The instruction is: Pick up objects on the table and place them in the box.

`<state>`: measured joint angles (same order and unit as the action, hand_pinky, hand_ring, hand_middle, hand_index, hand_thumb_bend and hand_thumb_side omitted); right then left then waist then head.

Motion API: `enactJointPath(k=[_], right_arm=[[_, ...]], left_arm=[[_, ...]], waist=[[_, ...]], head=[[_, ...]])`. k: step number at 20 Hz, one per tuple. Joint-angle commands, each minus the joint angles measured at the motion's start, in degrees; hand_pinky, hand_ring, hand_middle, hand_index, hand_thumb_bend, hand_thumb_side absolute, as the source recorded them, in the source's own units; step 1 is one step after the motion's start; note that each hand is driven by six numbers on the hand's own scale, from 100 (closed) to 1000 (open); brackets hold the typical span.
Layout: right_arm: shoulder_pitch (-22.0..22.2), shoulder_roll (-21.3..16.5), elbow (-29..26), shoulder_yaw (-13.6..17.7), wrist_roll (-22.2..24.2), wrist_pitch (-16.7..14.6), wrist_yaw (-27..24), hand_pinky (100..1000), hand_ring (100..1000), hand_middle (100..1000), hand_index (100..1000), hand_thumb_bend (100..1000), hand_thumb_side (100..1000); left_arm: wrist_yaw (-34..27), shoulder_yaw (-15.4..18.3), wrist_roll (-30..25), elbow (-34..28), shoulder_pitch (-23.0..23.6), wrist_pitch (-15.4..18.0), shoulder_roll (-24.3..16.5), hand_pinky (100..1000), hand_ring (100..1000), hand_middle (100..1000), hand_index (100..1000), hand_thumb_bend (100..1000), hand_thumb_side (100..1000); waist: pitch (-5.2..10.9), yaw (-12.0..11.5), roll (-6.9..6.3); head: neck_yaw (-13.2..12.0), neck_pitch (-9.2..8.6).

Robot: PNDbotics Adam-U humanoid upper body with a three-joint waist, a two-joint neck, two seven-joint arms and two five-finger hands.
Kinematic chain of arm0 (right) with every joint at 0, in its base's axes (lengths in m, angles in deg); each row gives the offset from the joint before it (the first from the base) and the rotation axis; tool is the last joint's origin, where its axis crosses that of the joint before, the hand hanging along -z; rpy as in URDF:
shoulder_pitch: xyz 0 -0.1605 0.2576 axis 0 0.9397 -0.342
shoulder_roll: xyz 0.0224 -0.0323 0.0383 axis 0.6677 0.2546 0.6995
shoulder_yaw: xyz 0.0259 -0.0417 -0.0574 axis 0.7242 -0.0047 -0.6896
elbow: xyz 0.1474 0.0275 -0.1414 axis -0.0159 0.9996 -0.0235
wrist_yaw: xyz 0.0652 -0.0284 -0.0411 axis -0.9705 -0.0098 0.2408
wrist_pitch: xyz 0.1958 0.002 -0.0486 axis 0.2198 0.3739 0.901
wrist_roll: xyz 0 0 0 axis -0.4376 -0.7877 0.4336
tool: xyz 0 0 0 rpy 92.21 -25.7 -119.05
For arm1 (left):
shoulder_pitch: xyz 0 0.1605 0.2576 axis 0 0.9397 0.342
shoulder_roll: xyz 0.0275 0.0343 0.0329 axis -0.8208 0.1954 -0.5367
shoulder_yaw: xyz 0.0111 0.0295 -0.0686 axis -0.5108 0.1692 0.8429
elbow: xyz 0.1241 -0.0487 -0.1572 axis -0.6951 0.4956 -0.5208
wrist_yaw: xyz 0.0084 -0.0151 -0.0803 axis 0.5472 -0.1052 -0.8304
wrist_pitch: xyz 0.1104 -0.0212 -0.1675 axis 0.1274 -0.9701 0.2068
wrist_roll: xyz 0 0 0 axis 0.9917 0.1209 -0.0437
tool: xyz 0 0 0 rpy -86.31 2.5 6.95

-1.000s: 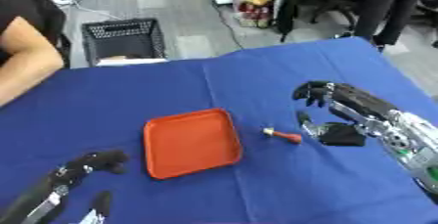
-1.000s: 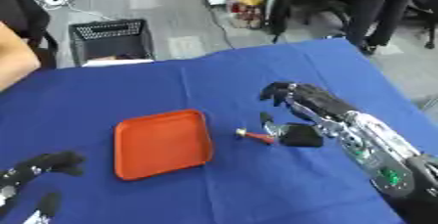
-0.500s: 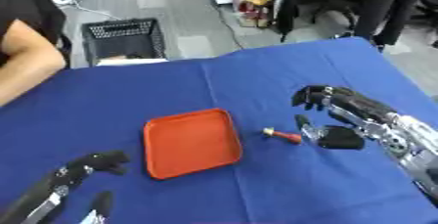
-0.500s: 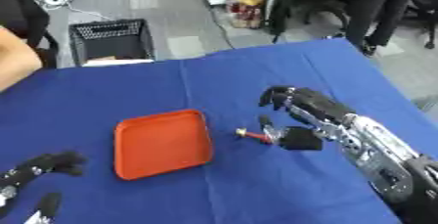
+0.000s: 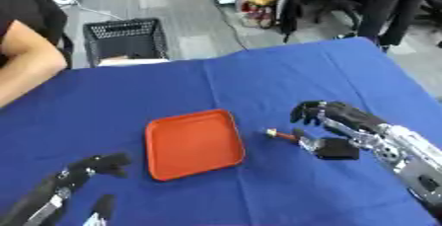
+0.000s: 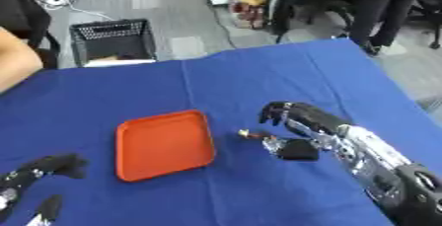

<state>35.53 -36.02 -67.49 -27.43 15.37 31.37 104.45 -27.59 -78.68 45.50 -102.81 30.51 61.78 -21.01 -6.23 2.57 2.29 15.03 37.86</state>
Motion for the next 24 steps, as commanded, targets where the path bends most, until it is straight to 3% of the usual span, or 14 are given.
enactJointPath(k=[1, 10, 24], right_arm=[[-1.62, -0.65, 1.99, 0.08, -0.18, -0.50, 0.56, 628, 700, 812, 785, 100, 796], [-3.43, -0.23, 7.23, -0.54, -0.21, -2.02, 1.81, 635, 709, 813, 770, 100, 814], [-4.69, 0.13, 10.77, -2.70, 1.81, -3.75, 5.47, 642, 728, 817, 760, 100, 833]], left_arm=[[-0.35, -0.02, -0.15, -0.58, -0.14, 0.00, 0.20, 888, 756, 842, 1000, 100, 733], [-0.36, -0.04, -0.33, -0.56, -0.12, -0.02, 0.28, 890, 757, 843, 1000, 100, 734], [-0.42, -0.12, -0.53, -0.53, -0.04, 0.07, 0.24, 891, 757, 843, 1000, 100, 732]], waist=[[0.48, -0.07, -0.03], [0.41, -0.22, 0.03], [0.50, -0.28, 0.10]], head=[[0.65, -0.49], [0.61, -0.60], [0.74, -0.47]])
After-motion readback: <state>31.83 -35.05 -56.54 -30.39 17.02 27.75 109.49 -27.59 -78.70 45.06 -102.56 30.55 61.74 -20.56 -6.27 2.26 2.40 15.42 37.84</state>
